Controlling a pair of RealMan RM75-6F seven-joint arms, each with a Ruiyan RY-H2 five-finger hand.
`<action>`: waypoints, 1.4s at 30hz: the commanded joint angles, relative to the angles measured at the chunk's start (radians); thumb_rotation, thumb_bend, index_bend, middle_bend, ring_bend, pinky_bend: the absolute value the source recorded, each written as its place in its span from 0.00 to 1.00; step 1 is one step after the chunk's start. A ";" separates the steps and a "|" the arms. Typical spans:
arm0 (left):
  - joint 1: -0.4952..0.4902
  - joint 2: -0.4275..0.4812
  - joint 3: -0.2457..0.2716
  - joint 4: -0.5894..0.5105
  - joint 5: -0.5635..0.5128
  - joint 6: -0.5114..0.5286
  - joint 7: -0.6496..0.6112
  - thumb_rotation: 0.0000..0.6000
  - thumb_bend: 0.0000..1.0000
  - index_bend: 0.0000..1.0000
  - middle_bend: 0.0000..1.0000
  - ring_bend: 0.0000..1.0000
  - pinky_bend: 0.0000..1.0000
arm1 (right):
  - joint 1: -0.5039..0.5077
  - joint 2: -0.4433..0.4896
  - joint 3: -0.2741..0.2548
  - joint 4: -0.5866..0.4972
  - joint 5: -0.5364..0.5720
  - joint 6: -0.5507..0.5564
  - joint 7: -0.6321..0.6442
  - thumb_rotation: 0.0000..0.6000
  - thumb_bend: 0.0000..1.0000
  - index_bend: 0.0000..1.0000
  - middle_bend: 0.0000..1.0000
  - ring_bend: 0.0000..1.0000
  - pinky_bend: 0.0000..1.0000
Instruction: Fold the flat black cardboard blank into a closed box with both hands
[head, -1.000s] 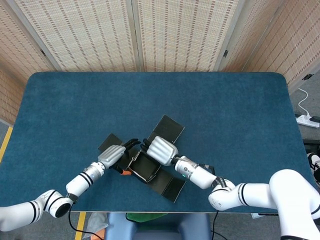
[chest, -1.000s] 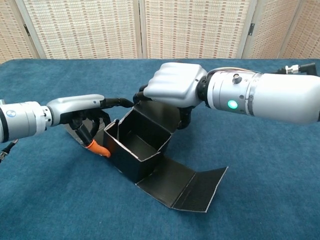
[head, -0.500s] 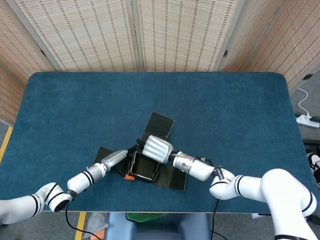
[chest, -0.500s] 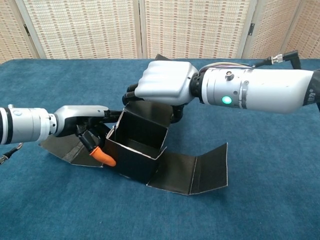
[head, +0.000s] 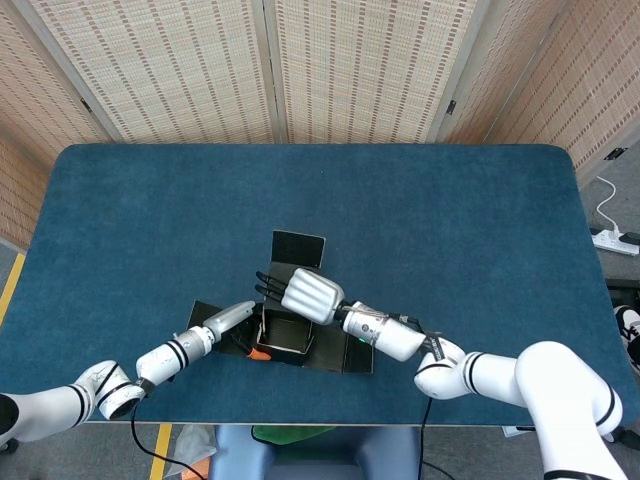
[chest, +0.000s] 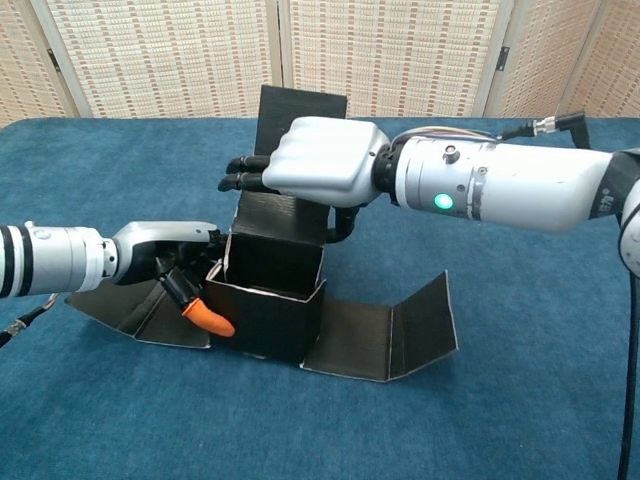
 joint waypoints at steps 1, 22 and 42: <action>0.003 0.001 0.004 0.000 -0.008 0.008 0.001 1.00 0.18 0.38 0.33 0.54 0.62 | -0.014 0.018 0.010 -0.033 0.013 0.004 -0.010 1.00 0.17 0.00 0.00 0.68 1.00; 0.058 0.154 0.043 -0.069 0.020 0.163 -0.464 1.00 0.18 0.38 0.33 0.54 0.62 | -0.371 0.352 0.019 -0.400 -0.062 0.534 0.354 1.00 0.14 0.00 0.00 0.66 1.00; 0.026 0.255 0.060 -0.173 0.104 0.350 -1.015 1.00 0.18 0.36 0.33 0.54 0.62 | -0.485 0.202 0.091 -0.287 -0.012 0.601 0.755 1.00 0.00 0.00 0.01 0.67 1.00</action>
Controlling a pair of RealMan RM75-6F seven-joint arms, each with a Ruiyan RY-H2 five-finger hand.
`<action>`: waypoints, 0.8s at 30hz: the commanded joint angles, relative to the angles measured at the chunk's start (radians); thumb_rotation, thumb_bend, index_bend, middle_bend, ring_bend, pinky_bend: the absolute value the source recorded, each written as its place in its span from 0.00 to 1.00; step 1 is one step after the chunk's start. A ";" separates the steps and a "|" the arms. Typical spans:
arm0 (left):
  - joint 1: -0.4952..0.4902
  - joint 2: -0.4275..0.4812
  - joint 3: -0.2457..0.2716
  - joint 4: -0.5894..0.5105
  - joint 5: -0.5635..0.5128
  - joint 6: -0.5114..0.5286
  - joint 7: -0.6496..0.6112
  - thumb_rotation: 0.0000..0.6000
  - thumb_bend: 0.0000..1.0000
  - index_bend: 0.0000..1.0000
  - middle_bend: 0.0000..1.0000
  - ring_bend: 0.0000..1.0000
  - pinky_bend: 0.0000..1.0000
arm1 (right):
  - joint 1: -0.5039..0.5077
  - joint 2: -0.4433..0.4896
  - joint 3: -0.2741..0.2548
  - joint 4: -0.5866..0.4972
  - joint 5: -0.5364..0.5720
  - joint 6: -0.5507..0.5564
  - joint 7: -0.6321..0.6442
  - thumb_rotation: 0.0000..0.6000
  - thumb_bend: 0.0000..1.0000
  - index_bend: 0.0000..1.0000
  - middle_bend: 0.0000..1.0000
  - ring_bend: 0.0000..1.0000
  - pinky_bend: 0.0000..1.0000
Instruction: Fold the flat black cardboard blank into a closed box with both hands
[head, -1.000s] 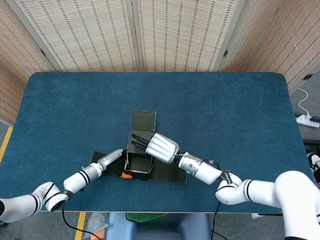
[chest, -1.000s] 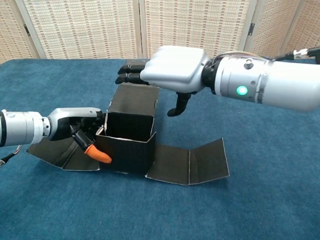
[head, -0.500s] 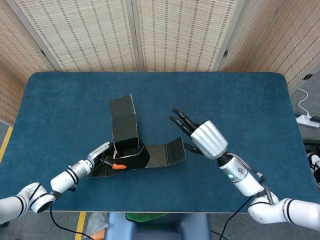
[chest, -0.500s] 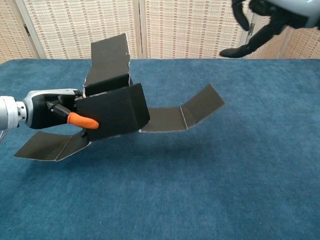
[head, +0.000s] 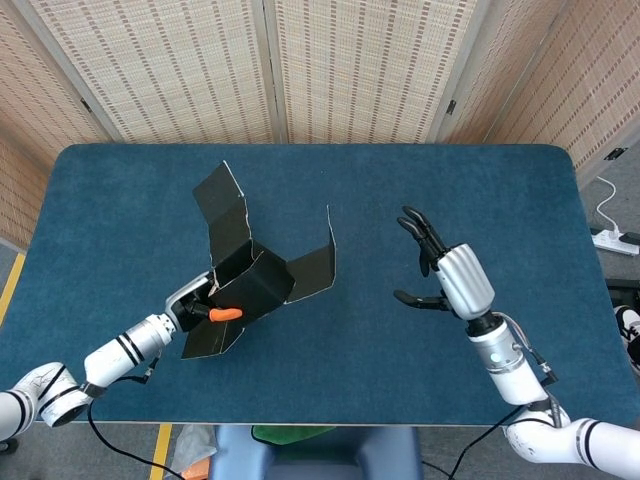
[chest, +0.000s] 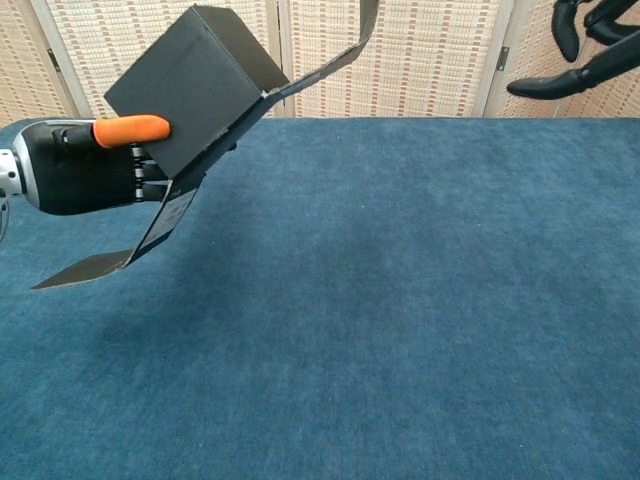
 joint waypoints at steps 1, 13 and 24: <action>-0.012 0.014 0.003 -0.026 0.011 0.011 -0.009 1.00 0.18 0.36 0.33 0.54 0.62 | 0.029 -0.088 0.043 0.029 0.014 -0.030 -0.012 1.00 0.00 0.00 0.01 0.67 1.00; -0.038 0.015 0.032 -0.047 0.028 -0.015 0.133 1.00 0.18 0.35 0.32 0.54 0.62 | 0.134 -0.341 0.159 0.141 0.007 -0.033 -0.103 1.00 0.00 0.00 0.02 0.67 1.00; -0.052 0.008 0.038 -0.052 0.018 -0.029 0.245 1.00 0.18 0.35 0.32 0.54 0.62 | 0.187 -0.348 0.166 0.124 -0.039 -0.076 -0.195 1.00 0.00 0.00 0.03 0.67 1.00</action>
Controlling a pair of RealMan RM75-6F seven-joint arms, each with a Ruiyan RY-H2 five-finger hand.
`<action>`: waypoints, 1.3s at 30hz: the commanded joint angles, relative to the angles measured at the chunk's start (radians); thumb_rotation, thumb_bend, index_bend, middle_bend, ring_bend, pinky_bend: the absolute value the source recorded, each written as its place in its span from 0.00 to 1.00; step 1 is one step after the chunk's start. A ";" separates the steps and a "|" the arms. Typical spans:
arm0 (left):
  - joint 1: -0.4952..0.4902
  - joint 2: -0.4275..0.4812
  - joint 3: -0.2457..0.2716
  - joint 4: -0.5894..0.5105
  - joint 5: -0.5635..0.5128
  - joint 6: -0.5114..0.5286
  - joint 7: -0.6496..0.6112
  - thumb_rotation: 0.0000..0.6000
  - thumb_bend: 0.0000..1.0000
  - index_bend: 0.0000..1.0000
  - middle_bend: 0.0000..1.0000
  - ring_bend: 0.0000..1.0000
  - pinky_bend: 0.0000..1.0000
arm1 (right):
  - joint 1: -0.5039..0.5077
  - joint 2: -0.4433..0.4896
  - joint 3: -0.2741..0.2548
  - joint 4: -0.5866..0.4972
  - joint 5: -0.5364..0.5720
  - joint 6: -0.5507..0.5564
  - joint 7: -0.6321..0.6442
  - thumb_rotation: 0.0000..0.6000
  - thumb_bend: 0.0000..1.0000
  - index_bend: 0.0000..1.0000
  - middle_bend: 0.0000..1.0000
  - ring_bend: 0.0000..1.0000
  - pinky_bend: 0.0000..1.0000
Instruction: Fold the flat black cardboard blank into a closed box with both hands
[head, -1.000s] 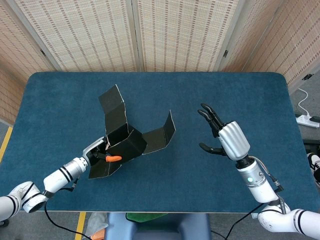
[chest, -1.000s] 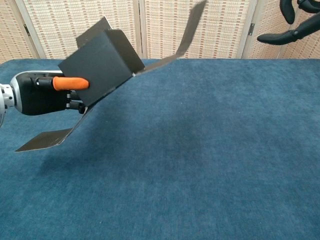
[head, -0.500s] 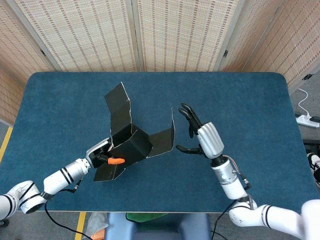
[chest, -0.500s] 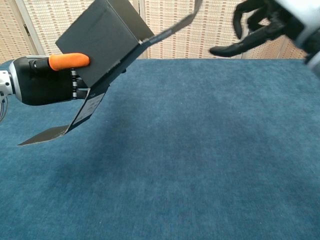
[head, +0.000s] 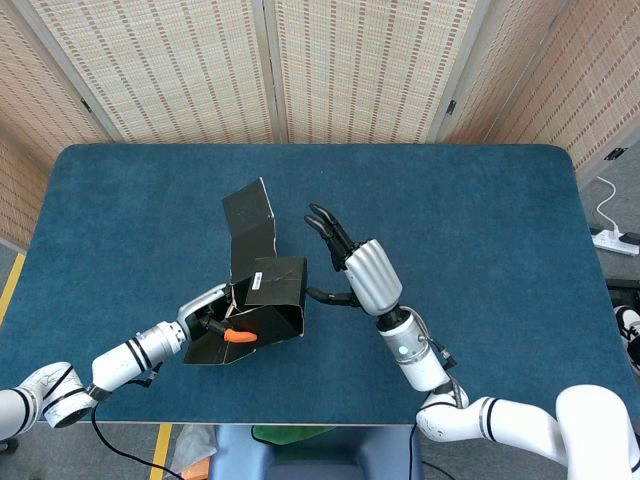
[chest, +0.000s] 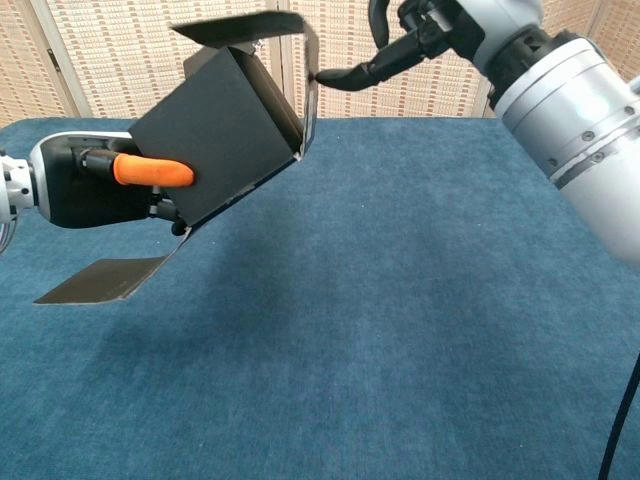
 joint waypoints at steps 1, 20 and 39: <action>-0.006 0.002 0.000 -0.003 -0.003 -0.004 0.021 1.00 0.18 0.35 0.32 0.54 0.62 | 0.014 0.005 -0.009 -0.011 -0.019 -0.018 -0.036 1.00 0.00 0.00 0.03 0.67 1.00; -0.006 -0.056 0.021 0.075 -0.022 -0.062 0.303 1.00 0.18 0.34 0.29 0.52 0.60 | 0.132 0.061 -0.147 0.122 -0.241 -0.145 -0.187 1.00 0.00 0.16 0.24 0.72 1.00; 0.003 -0.264 -0.007 0.217 -0.110 -0.179 0.710 1.00 0.18 0.33 0.27 0.52 0.60 | 0.111 -0.183 -0.313 0.590 -0.350 -0.045 -0.074 1.00 0.00 0.29 0.35 0.75 1.00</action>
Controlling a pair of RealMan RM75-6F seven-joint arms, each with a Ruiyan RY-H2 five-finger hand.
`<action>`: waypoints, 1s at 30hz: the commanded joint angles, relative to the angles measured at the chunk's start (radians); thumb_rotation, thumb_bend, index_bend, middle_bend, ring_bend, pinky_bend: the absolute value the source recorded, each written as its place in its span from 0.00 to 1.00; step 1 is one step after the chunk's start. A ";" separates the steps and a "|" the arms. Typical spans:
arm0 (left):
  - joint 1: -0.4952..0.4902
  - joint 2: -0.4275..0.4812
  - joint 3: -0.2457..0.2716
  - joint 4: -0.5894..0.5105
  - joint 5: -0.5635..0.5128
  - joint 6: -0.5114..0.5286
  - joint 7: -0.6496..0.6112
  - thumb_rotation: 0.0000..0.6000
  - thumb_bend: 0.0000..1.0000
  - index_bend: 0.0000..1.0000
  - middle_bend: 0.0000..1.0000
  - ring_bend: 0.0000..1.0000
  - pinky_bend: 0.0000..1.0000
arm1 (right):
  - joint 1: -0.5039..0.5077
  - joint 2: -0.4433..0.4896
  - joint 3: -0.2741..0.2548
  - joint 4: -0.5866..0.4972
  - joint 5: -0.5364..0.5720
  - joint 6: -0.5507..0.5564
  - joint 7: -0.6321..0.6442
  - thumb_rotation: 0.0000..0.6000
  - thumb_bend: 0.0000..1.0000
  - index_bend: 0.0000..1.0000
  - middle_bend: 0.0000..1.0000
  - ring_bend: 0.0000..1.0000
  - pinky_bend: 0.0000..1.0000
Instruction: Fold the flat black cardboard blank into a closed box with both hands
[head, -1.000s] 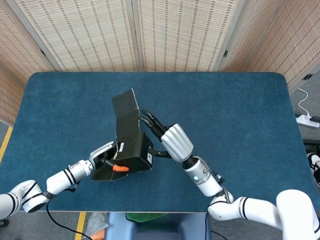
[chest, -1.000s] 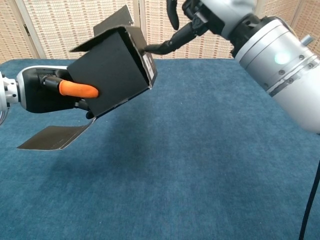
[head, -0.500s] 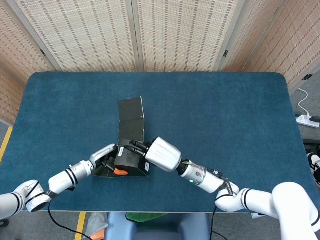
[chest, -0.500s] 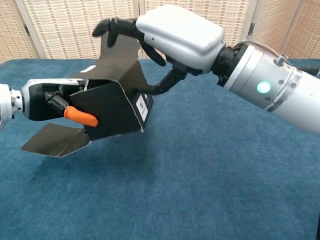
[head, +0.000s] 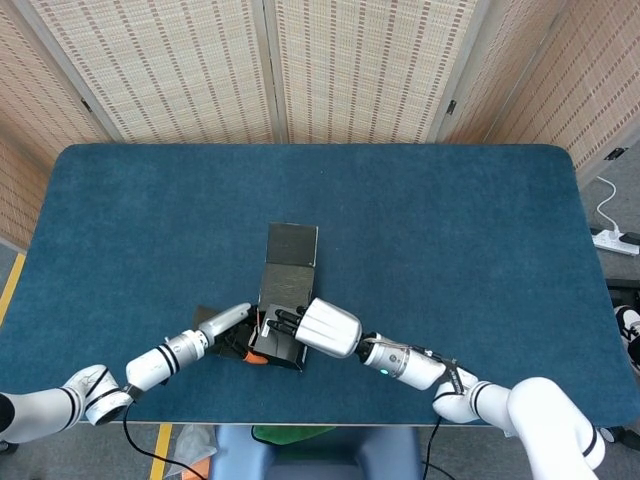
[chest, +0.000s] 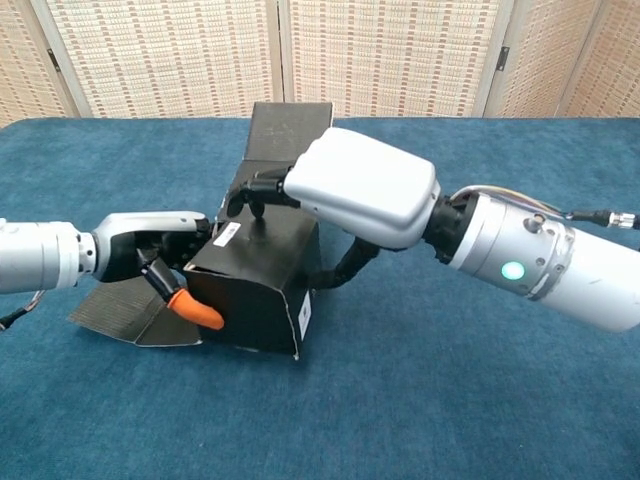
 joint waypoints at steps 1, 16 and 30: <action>0.008 -0.040 -0.012 0.031 -0.029 -0.024 0.077 1.00 0.18 0.33 0.27 0.52 0.60 | -0.001 -0.058 -0.033 0.091 -0.025 0.029 0.022 1.00 0.00 0.30 0.36 0.76 1.00; 0.026 -0.047 -0.040 0.001 -0.088 -0.067 0.261 1.00 0.18 0.18 0.22 0.52 0.60 | -0.010 -0.119 -0.080 0.241 -0.031 0.077 0.063 1.00 0.01 0.33 0.38 0.76 1.00; 0.024 -0.018 -0.056 -0.058 -0.107 -0.107 0.303 1.00 0.18 0.04 0.16 0.51 0.59 | -0.023 -0.103 -0.112 0.240 -0.031 0.106 0.067 1.00 0.01 0.33 0.38 0.76 1.00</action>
